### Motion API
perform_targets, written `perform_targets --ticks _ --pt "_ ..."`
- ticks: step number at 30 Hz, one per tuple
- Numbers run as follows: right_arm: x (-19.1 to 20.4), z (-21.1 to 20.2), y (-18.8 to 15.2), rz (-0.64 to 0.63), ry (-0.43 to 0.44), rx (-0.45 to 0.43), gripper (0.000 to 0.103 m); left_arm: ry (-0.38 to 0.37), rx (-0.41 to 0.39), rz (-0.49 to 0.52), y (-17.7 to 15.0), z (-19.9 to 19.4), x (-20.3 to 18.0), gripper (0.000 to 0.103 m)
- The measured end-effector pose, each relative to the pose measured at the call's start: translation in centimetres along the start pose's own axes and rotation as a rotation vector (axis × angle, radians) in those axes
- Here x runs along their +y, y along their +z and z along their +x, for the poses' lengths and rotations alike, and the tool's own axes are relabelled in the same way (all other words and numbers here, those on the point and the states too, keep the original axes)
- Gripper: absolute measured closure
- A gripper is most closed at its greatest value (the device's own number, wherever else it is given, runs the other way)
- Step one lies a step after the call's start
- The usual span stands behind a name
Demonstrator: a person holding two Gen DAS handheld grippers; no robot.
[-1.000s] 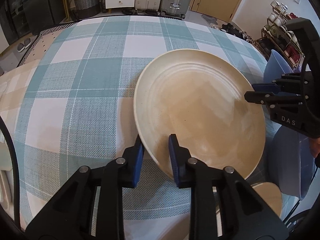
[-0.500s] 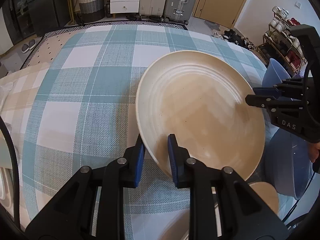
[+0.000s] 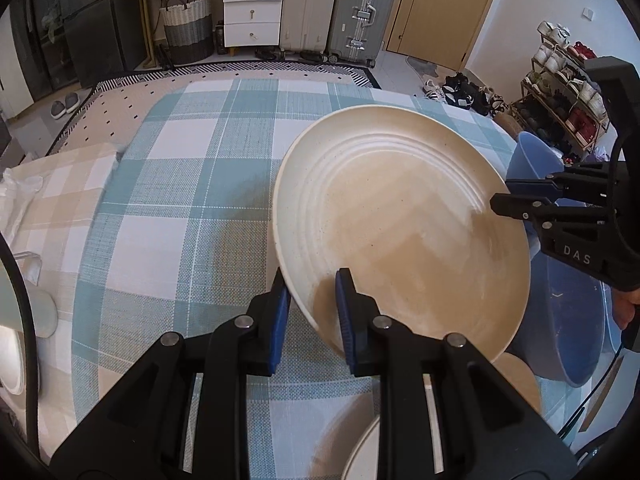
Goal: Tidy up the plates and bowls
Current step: 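Lift the cream plate off the table with both grippers, tilting it up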
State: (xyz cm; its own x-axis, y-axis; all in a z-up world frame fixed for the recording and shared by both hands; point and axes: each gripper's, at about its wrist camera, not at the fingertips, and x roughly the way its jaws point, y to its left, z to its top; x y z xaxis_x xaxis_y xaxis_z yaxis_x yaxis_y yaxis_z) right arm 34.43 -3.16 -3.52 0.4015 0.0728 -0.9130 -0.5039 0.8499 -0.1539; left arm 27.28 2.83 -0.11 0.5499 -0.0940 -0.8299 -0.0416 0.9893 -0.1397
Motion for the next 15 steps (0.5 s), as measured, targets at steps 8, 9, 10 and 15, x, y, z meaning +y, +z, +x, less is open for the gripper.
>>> perform_targets --ticks 8,9,10,15 --pt "1.0 -3.1 -0.9 -0.006 -0.014 -0.039 0.084 0.007 -0.046 0.008 -0.7 -3.7 -0.2 0.084" --pt "1.2 -3.6 -1.0 -0.007 -0.015 -0.045 0.084 0.006 -0.052 0.007 -0.9 -4.2 -0.2 0.084" --pt "1.4 -4.0 -1.1 -0.007 -0.016 -0.050 0.084 0.006 -0.055 0.007 -1.1 -4.7 -0.2 0.084" --pt "2.1 -6.1 -1.8 -0.008 -0.023 -0.078 0.084 0.011 -0.076 0.015 -1.8 -6.7 -0.3 0.084"
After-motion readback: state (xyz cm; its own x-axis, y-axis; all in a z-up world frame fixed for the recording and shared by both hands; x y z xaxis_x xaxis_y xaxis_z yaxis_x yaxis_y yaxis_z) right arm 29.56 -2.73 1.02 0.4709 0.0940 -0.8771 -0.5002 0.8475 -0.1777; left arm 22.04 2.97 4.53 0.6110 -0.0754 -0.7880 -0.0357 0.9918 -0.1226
